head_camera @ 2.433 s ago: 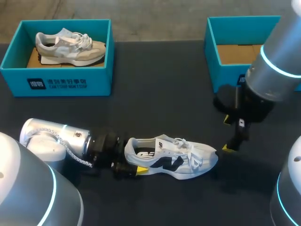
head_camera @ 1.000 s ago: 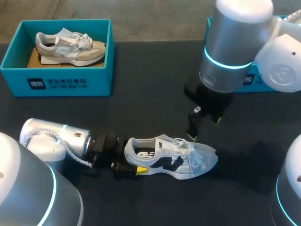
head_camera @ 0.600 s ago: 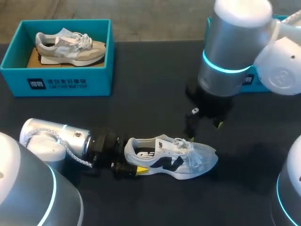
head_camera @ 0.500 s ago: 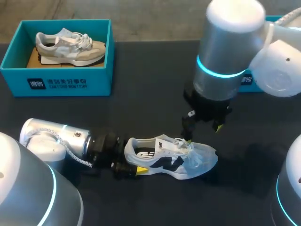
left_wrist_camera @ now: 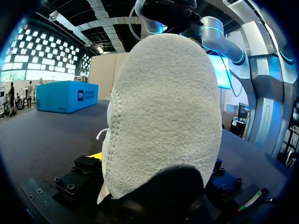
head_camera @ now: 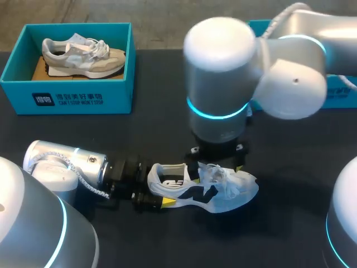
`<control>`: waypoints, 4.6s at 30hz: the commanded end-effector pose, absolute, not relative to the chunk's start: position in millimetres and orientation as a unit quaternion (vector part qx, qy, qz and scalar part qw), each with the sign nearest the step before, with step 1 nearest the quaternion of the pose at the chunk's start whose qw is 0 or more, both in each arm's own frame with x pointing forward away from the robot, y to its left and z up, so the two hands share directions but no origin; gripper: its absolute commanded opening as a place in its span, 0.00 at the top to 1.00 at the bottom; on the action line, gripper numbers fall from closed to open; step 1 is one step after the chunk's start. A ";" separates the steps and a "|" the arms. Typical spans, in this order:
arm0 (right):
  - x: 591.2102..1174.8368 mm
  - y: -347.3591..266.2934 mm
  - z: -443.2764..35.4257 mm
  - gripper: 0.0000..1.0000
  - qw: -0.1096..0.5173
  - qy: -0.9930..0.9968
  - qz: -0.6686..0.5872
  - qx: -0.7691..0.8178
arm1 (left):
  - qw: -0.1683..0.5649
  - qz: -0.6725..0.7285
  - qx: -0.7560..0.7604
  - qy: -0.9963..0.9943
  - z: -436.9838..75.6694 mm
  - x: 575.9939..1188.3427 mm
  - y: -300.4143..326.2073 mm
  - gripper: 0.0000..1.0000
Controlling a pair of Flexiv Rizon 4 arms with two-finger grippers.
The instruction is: Take the shoe out of the shoebox, open the shoe tongue, remove and reinsert the insole, then place the shoe into the shoebox
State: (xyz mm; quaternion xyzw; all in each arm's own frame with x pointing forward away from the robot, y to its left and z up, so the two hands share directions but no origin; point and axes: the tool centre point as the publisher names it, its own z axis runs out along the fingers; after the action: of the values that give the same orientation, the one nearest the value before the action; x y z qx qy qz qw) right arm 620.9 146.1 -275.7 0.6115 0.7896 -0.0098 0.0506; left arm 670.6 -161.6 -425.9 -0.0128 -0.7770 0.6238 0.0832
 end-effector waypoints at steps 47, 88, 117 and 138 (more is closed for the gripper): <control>637.6 206.0 -314.0 0.00 0.204 0.635 -0.089 0.739 | 0.083 0.624 -0.012 -0.777 -428.6 669.0 -159.7 1.00; 665.7 169.4 -345.4 0.00 0.198 0.573 -0.087 0.791 | 0.083 0.624 -0.012 -0.777 -428.6 669.0 -159.7 1.00; 655.3 130.5 -332.1 0.22 0.142 0.565 -0.064 0.810 | 0.083 0.624 -0.012 -0.777 -428.6 669.0 -159.7 1.00; 655.5 120.3 -326.9 1.00 0.078 0.590 -0.046 0.803 | 0.083 0.624 -0.012 -0.777 -428.6 669.0 -159.7 1.00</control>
State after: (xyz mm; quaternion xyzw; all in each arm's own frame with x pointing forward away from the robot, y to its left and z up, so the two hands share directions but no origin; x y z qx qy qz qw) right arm 657.2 130.5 -327.7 0.7360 0.6688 -0.0664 0.0813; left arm 670.6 -161.6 -425.8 -0.0128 -0.7770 0.6238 0.0832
